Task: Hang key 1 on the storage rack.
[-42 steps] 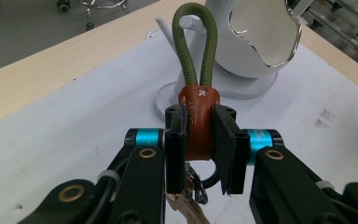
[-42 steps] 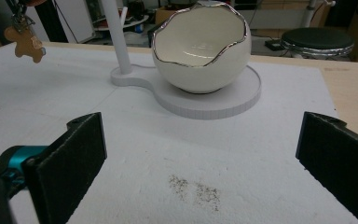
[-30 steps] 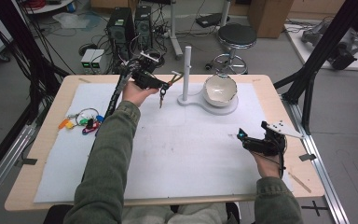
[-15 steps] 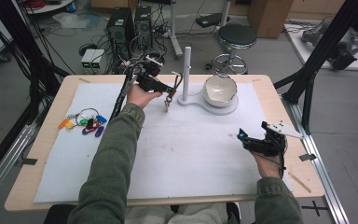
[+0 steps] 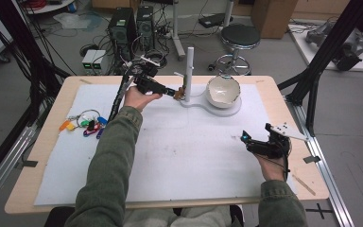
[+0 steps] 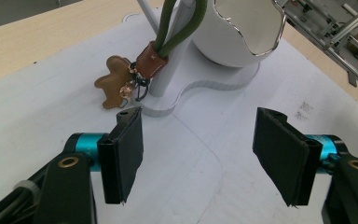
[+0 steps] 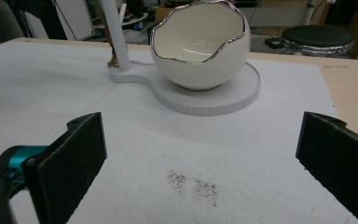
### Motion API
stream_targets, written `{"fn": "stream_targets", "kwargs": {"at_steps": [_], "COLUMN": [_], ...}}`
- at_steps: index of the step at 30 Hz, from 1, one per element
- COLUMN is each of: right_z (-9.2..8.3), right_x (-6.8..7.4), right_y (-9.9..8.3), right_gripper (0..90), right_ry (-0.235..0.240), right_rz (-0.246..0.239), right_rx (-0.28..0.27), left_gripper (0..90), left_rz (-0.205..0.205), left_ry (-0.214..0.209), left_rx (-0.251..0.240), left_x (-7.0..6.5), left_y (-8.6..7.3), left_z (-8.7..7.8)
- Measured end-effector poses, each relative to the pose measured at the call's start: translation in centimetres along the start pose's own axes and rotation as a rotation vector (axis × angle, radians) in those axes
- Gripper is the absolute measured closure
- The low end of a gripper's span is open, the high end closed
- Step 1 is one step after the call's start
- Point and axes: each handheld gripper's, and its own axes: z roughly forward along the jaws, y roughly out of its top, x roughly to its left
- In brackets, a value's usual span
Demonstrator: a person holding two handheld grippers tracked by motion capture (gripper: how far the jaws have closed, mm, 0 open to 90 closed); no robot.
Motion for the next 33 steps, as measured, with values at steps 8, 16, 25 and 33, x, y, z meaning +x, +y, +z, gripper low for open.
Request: {"fn": "stream_targets", "kwargs": {"at_steps": [8,16,25,33], "right_z": [0.0,0.1,0.1,0.1], "right_x": [0.1,0.2,0.2,0.3], "right_y": [0.0,0.0,0.0,0.0], "right_gripper": [0.6,0.6,0.6,0.6], "right_ry": [0.001,0.004,0.003,0.006], "right_rz": [-0.003,-0.002,-0.005,-0.006], "right_rx": [0.002,0.005,0.004,0.007], "left_gripper": [22.2,6.4,2.1,1.7], "left_rz": [-0.01,-0.004,0.0,0.008], "left_ry": [0.1,0.17,0.175,0.203], "left_rx": [-0.056,-0.067,-0.097,-0.109], "left_x": [0.3,0.1,0.0,0.0], "left_y": [-1.2,-2.0,-2.5,-3.0], "left_z": [-1.2,-2.4,-4.2,-5.5]}}
